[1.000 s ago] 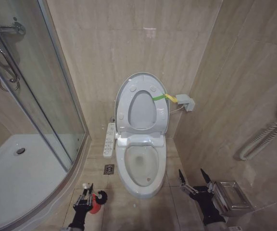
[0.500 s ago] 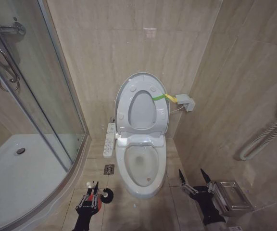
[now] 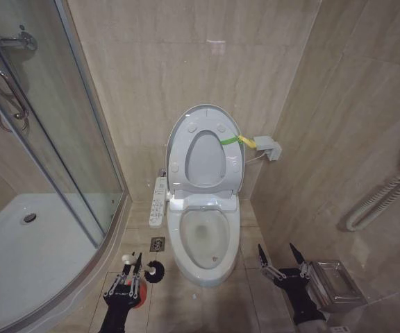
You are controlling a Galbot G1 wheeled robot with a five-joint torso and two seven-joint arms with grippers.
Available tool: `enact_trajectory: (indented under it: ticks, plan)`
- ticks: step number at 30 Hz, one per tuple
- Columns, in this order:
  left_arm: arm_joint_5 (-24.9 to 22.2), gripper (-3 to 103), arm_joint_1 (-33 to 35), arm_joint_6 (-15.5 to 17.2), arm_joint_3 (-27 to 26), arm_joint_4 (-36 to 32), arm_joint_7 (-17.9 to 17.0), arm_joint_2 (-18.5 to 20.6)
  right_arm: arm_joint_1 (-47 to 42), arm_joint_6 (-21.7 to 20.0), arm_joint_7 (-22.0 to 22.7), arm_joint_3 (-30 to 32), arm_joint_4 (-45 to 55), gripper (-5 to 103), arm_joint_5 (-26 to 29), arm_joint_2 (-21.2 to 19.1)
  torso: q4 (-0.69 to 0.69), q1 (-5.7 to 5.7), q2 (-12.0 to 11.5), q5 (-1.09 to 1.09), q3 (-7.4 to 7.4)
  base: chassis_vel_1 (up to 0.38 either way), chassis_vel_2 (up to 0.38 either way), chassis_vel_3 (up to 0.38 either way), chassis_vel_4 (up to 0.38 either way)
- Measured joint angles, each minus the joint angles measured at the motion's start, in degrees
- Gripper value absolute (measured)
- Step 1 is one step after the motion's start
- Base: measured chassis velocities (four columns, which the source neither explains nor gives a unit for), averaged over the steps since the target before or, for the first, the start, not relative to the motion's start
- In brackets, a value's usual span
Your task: Open the toilet lid, clean the toilet bowl with a toilet brush, close the toilet lid, and flush.
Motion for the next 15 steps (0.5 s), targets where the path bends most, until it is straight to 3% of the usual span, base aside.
enact_trajectory:
  ticks: [8, 15]
  plan:
    - [-0.2, 19, -0.7, 0.5, -1.4, -2.8, 1.6, 2.0, 0.0, 0.0, 0.0, 0.0, 0.0, 100, 0.0, 0.0, 0.0, 0.0, 0.0, 0.0, 0.0, 0.0, 0.0, 0.0, 0.0]
    - [-5.5, 19, -5.2, 0.5, -4.2, -3.3, 7.5, 7.5, 0.0, 0.0, 0.0, 0.0, 0.0, 100, 0.0, 0.0, 0.0, 0.0, 0.0, -0.01, 0.0, 0.0, 0.0, 0.0, 0.0]
